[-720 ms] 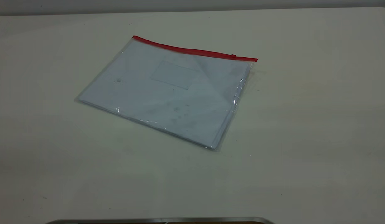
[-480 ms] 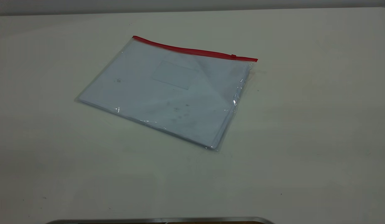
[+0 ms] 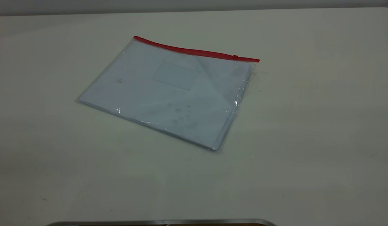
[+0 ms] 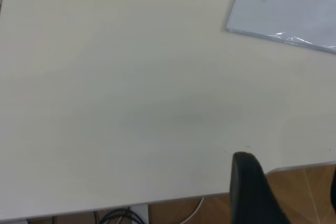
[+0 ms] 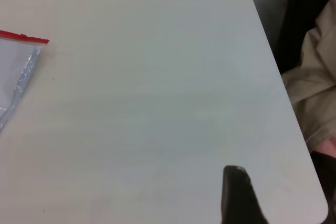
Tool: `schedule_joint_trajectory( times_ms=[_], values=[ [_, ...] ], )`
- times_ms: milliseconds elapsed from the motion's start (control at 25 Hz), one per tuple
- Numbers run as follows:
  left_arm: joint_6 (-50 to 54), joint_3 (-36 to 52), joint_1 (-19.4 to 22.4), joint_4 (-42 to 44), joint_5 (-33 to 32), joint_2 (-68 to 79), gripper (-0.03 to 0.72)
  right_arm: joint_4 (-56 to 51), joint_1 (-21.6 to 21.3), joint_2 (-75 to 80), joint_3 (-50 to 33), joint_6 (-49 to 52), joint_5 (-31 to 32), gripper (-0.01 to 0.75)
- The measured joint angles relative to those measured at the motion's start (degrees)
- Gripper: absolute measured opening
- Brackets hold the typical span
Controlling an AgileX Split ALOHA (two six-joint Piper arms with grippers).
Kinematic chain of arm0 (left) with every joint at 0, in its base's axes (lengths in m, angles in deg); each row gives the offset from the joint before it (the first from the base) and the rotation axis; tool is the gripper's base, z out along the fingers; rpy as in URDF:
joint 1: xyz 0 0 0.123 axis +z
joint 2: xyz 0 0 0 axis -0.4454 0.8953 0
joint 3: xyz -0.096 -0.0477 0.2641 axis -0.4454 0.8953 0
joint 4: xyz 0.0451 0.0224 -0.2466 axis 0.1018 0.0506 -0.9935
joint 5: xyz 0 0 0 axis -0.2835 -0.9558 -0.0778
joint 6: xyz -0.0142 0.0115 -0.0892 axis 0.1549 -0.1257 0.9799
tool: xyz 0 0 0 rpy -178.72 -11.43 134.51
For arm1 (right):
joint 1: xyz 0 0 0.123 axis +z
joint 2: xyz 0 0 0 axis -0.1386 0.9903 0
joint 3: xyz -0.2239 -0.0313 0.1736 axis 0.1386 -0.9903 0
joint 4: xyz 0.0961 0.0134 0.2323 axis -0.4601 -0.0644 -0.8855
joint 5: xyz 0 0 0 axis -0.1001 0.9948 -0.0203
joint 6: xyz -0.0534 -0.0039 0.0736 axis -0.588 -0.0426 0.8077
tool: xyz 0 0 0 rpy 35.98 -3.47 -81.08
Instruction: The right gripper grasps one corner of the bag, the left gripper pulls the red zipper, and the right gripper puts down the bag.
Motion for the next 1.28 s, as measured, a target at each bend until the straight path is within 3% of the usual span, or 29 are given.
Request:
schedule_joint_trajectory(
  times_ms=[720,880,1040,1280],
  values=[
    [-0.05,0.00,0.00,-1.90,0.22,0.00,0.428,-1.07,0.00,0.00,0.00,0.00,-2.92,0.454],
    [1.83,-0.20,0.00,-2.14,0.79,0.28,0.428,-7.19,0.00,1.54,0.00,-0.85,-5.69,0.454],
    [6.64,-1.64,0.00,-2.14,7.01,6.09,0.428,-12.42,0.00,12.54,0.00,-6.36,-15.03,0.471],
    [5.89,-3.36,0.00,-2.26,22.33,25.42,0.442,-20.49,0.00,36.70,0.00,-20.36,-28.02,0.540]
  ],
)
